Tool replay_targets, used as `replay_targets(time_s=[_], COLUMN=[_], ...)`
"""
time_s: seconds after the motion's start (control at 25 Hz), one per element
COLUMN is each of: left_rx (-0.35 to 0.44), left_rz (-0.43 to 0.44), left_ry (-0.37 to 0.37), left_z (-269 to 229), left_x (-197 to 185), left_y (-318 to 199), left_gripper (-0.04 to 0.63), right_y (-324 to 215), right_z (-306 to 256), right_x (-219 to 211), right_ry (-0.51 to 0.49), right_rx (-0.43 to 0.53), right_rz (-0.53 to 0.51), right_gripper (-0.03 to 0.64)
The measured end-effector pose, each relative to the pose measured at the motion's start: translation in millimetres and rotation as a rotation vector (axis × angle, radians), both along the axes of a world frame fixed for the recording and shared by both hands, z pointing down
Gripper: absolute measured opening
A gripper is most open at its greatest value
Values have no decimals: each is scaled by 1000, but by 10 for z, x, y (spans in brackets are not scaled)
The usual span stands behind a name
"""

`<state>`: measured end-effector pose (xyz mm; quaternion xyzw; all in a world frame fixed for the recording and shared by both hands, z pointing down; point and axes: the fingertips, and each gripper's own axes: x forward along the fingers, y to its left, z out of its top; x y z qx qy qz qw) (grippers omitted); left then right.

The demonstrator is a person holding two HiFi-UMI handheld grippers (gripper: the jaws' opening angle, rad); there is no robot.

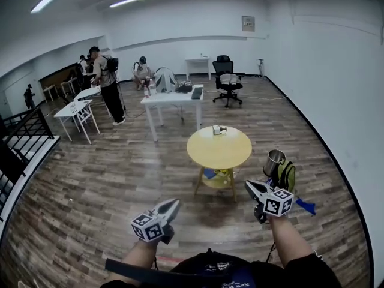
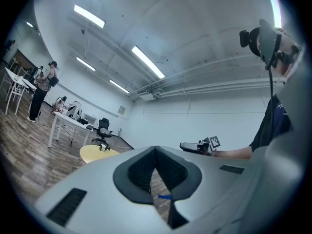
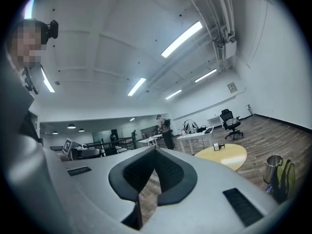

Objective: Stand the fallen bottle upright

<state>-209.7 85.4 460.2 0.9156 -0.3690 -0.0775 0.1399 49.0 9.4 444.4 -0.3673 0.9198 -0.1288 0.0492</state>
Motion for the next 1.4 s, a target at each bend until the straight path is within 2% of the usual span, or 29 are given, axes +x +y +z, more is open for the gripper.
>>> replay_targets(time_s=[0.32,0.64,0.96,1.4], left_rx=[22,-4,-2,20], left_rz=[-31,-30,22,115], left_ry=[22,10,38,15], left_z=[-144,-43,11,-107], left_x=[872,1266,1073,-112], left_y=[-751,-1302,-2108,-3519], left_gripper=[6,6,6,6], right_y=[-848,-1423,-2140,-3425], right_z=[-192,-17,83,-114], right_x=[754,1158,960,-166], right_ry=[14,1,15,-8], right_rx=[23,-9,-19,23], right_rz=[-55,-55,-10,82], right_gripper=[15,15,15,15])
